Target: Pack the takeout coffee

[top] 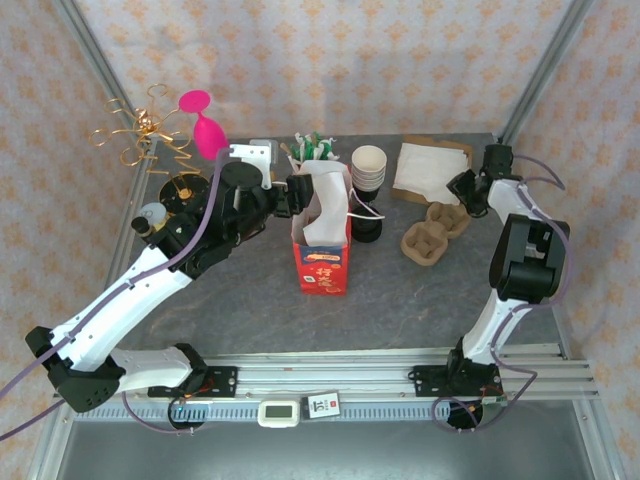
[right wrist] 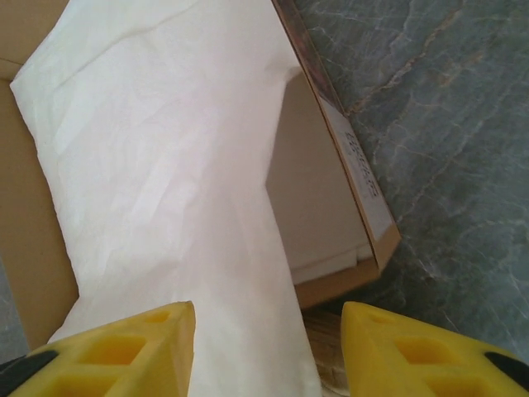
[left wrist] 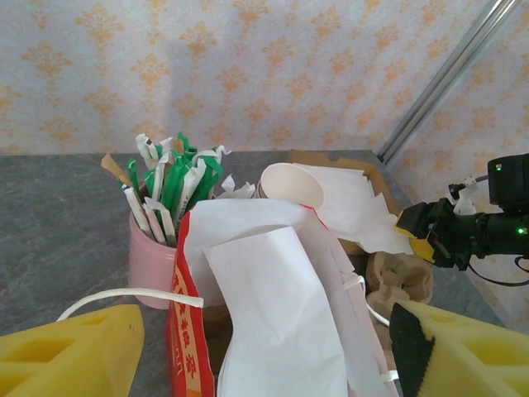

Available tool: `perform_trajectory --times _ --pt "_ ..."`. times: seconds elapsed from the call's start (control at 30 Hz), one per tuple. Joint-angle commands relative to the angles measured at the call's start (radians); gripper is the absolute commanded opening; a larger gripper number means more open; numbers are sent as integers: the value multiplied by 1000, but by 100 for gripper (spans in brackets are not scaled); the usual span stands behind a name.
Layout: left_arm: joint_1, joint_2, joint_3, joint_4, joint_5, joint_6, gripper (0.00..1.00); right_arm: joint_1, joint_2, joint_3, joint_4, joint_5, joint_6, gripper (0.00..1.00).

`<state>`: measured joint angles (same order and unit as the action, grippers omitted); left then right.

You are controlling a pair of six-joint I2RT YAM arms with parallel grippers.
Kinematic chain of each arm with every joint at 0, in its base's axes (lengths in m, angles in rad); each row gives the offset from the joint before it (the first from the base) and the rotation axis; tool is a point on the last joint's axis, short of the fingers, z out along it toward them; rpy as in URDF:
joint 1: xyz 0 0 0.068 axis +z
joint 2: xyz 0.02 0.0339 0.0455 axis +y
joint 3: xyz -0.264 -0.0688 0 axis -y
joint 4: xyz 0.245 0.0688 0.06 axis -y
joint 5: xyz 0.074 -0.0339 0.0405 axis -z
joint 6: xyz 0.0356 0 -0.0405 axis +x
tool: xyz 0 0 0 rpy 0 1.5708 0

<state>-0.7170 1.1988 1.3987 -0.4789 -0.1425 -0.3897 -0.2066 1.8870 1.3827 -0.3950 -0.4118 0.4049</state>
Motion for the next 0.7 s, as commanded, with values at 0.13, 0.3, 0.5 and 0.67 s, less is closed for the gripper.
perform_trajectory --times 0.13,0.3,0.5,0.67 --pt "11 -13 2 33 -36 25 80 -4 30 63 -5 -34 -30 34" --pt "12 -6 12 31 -31 26 80 -5 14 82 -14 -38 -37 16" --pt "13 -2 27 15 -37 29 80 -5 -13 128 -17 -89 -41 0" --pt "14 -11 48 -10 -51 52 80 -2 -69 163 -14 -158 -15 0"
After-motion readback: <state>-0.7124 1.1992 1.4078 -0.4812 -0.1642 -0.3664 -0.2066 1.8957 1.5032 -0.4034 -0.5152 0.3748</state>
